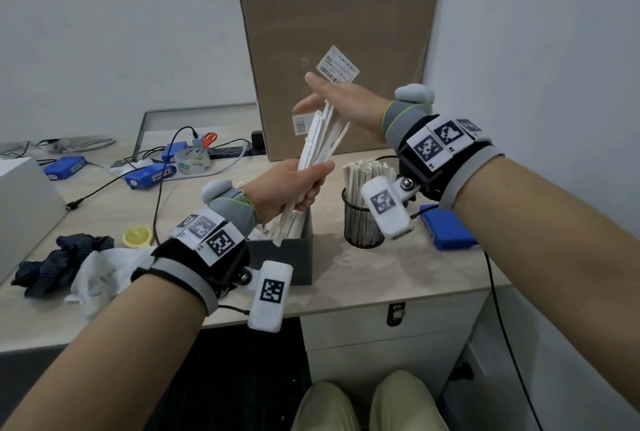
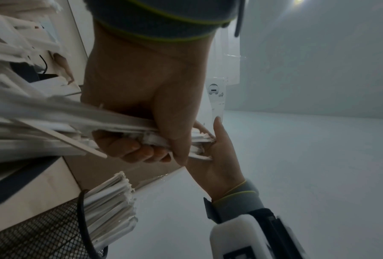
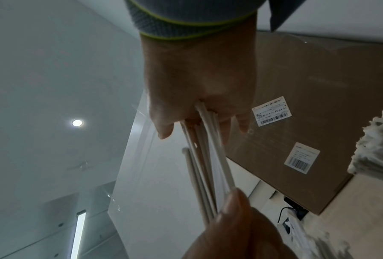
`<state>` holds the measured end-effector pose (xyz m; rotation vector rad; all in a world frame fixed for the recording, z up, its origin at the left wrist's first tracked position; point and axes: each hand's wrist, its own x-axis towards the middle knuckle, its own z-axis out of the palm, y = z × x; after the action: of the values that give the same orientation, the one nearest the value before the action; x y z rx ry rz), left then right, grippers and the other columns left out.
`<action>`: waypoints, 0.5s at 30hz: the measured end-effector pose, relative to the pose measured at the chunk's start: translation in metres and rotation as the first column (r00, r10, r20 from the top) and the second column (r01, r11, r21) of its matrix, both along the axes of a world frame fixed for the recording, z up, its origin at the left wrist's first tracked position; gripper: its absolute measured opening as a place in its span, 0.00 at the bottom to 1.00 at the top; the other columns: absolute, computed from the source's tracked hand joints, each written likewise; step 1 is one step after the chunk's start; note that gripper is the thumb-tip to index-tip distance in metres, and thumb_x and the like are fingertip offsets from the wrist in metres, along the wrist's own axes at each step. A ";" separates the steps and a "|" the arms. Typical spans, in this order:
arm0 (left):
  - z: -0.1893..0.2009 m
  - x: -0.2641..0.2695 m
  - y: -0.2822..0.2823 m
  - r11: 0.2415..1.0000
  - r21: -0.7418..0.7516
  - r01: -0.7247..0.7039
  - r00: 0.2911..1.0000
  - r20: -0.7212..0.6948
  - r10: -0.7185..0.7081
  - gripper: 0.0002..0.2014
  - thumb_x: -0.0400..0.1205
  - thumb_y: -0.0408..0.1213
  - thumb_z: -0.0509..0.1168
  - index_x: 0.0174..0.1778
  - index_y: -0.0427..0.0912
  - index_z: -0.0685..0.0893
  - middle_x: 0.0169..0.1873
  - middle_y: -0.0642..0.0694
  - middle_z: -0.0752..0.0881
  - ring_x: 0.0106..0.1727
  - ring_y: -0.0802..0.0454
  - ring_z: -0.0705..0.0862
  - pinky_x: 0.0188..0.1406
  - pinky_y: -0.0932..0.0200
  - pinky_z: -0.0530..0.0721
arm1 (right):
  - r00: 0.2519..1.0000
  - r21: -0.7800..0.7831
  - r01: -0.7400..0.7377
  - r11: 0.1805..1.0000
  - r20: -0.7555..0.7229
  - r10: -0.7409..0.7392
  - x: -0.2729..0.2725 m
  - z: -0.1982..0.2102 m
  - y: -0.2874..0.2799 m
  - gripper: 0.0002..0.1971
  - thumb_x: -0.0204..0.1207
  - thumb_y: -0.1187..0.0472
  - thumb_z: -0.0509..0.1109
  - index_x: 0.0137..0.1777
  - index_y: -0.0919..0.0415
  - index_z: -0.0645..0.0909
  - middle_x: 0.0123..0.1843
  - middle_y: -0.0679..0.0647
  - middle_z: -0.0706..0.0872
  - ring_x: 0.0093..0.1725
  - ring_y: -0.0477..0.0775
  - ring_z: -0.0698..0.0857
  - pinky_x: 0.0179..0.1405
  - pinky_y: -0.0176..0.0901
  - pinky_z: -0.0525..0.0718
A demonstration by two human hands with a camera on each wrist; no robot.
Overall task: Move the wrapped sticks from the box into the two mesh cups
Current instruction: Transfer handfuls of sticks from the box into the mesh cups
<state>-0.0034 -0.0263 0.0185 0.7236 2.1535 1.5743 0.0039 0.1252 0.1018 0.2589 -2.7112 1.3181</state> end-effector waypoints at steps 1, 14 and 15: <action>-0.001 0.000 0.002 1.000 0.007 -0.004 1.000 0.002 0.004 0.19 0.85 0.45 0.61 0.29 0.43 0.70 0.18 0.49 0.70 0.20 0.53 0.67 0.22 0.60 0.65 | 1.000 0.009 -0.013 1.000 0.002 0.013 0.000 -0.001 -0.003 0.31 0.83 0.37 0.44 0.60 0.49 0.87 0.73 0.50 0.79 0.68 0.46 0.73 0.68 0.46 0.63; 0.008 -0.011 0.002 0.923 0.283 -0.260 0.964 0.137 0.229 0.18 0.84 0.48 0.61 0.31 0.43 0.72 0.16 0.51 0.71 0.20 0.53 0.70 0.22 0.63 0.74 | 0.968 -0.571 0.206 0.795 0.002 -0.250 -0.002 -0.013 -0.007 0.26 0.83 0.41 0.52 0.73 0.56 0.73 0.74 0.52 0.76 0.72 0.50 0.73 0.72 0.51 0.67; 0.011 -0.015 0.000 0.877 0.358 -0.321 0.946 0.175 0.275 0.18 0.84 0.48 0.61 0.31 0.43 0.73 0.16 0.51 0.72 0.21 0.53 0.71 0.22 0.63 0.75 | 0.966 -0.655 0.246 0.715 0.105 -0.235 0.000 -0.022 -0.005 0.25 0.84 0.42 0.51 0.72 0.58 0.73 0.73 0.55 0.77 0.73 0.53 0.74 0.74 0.55 0.68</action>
<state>-0.0185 -0.0258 0.0298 0.3984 1.9602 2.1812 0.0043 0.1200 0.0796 -0.1762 -1.9877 2.0668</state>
